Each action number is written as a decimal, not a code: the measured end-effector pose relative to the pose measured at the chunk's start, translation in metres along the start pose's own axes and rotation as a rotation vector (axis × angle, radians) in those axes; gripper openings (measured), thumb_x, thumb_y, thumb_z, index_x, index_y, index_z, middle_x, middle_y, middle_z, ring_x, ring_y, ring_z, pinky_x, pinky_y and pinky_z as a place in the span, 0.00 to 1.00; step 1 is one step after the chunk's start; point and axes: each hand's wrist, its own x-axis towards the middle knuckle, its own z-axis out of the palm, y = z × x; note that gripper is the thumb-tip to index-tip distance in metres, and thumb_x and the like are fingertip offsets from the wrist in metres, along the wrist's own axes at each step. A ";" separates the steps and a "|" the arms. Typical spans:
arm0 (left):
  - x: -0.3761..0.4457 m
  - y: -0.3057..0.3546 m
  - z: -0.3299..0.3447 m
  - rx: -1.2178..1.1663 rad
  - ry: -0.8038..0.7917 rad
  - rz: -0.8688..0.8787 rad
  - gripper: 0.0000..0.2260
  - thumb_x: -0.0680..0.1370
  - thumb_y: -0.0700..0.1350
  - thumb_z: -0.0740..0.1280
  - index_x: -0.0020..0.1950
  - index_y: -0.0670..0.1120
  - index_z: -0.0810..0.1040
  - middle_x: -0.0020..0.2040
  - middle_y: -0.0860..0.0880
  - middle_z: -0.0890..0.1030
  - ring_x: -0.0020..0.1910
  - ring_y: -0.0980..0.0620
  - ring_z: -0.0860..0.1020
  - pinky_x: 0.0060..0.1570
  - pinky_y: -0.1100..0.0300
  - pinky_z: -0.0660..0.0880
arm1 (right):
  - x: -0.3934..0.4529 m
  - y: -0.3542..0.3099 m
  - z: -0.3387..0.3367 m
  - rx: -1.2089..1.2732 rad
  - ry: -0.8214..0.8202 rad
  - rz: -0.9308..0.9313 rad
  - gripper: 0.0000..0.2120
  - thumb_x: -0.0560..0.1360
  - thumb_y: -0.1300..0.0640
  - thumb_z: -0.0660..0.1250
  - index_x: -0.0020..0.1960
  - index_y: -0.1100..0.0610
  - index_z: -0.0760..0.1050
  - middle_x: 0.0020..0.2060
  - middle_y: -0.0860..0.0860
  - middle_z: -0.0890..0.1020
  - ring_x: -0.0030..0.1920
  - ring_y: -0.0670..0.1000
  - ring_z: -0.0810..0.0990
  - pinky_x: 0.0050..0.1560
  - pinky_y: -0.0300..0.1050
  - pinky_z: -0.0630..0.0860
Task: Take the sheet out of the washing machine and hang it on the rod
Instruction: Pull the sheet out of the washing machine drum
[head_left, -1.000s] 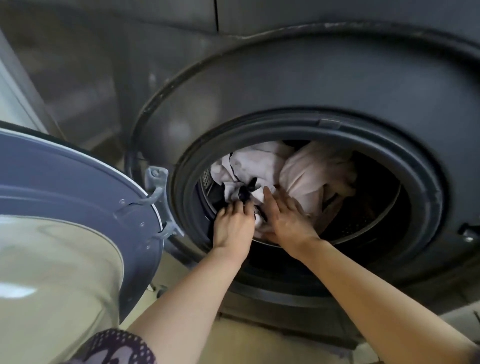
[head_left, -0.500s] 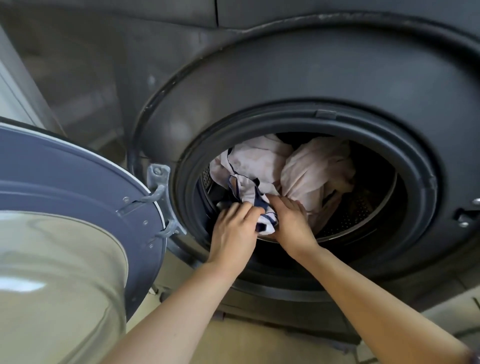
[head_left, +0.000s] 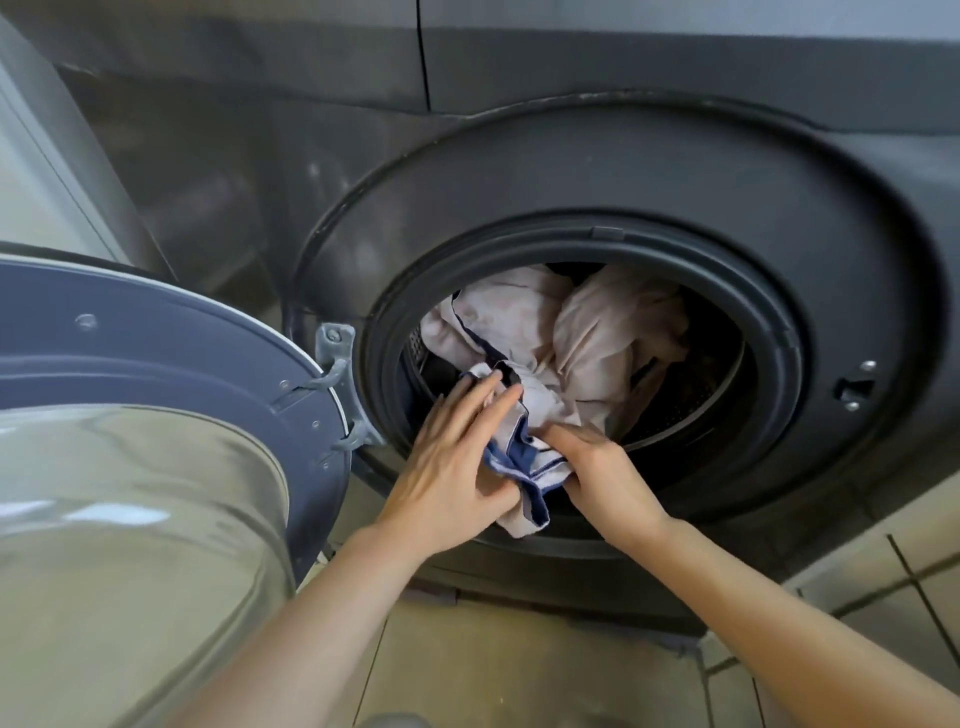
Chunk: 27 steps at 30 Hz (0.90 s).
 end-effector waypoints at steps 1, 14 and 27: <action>-0.001 0.000 0.002 0.059 -0.073 0.020 0.40 0.69 0.56 0.66 0.77 0.58 0.51 0.78 0.57 0.47 0.77 0.53 0.43 0.75 0.48 0.48 | -0.007 -0.002 -0.002 0.016 -0.008 -0.003 0.22 0.69 0.70 0.68 0.61 0.57 0.76 0.52 0.54 0.82 0.53 0.54 0.79 0.53 0.43 0.75; -0.019 -0.003 0.035 0.054 -0.015 0.124 0.11 0.69 0.33 0.70 0.50 0.42 0.80 0.48 0.48 0.79 0.53 0.48 0.72 0.56 0.54 0.72 | -0.043 -0.006 -0.018 0.062 -0.234 0.080 0.22 0.67 0.64 0.69 0.60 0.53 0.72 0.54 0.48 0.76 0.57 0.47 0.74 0.58 0.42 0.73; -0.060 0.006 0.022 -0.021 0.080 -0.110 0.04 0.68 0.43 0.69 0.41 0.46 0.79 0.38 0.51 0.78 0.41 0.53 0.74 0.39 0.65 0.71 | 0.009 0.026 0.009 -0.342 -0.450 -0.043 0.42 0.73 0.48 0.69 0.76 0.41 0.44 0.77 0.44 0.50 0.77 0.50 0.41 0.74 0.54 0.44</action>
